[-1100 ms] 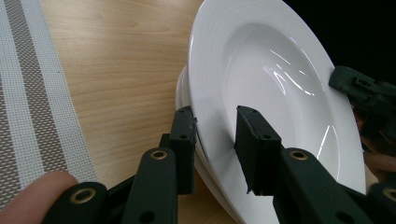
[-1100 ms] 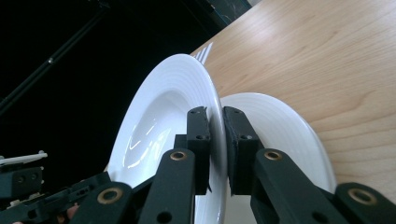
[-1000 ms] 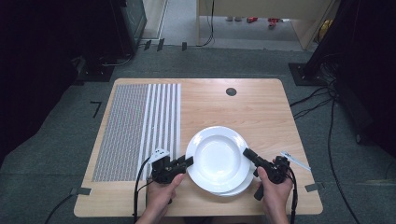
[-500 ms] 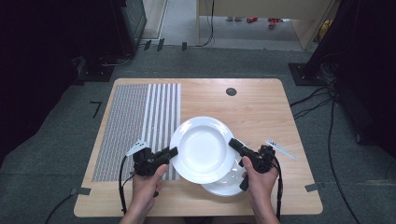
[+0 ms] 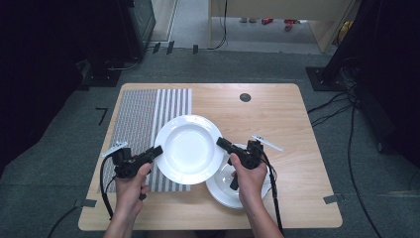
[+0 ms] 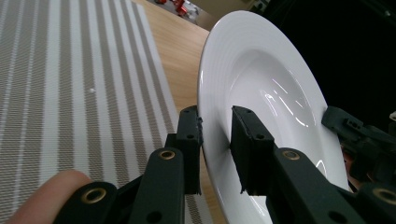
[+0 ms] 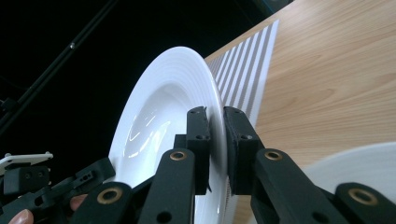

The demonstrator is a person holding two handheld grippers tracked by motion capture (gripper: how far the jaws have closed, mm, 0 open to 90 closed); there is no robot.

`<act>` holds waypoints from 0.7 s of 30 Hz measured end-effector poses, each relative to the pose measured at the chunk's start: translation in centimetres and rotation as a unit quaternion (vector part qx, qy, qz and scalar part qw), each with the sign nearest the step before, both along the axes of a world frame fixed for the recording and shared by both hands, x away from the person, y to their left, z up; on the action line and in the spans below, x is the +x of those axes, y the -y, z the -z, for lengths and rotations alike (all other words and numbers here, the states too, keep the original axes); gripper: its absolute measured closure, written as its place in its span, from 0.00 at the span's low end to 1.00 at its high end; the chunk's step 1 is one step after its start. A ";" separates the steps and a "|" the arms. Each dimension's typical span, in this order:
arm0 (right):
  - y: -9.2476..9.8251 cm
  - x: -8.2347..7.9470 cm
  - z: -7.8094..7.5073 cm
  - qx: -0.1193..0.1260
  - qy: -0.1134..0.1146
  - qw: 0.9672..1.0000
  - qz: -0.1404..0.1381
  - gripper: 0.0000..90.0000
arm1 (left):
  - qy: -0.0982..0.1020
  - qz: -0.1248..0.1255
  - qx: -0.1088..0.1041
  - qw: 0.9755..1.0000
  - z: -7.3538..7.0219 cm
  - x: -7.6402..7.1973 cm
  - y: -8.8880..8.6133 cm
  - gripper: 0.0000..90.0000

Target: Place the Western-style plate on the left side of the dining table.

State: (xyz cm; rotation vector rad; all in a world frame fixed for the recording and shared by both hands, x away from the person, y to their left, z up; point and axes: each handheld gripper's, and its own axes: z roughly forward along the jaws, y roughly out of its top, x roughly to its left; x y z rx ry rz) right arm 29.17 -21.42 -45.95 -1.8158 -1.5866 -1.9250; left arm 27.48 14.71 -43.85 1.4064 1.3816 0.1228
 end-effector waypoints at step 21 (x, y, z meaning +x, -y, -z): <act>-7.7 6.1 -0.7 -0.034 -0.026 0.997 -0.059 0.92 | -0.025 -0.070 -0.021 0.997 1.4 2.3 -6.8 0.82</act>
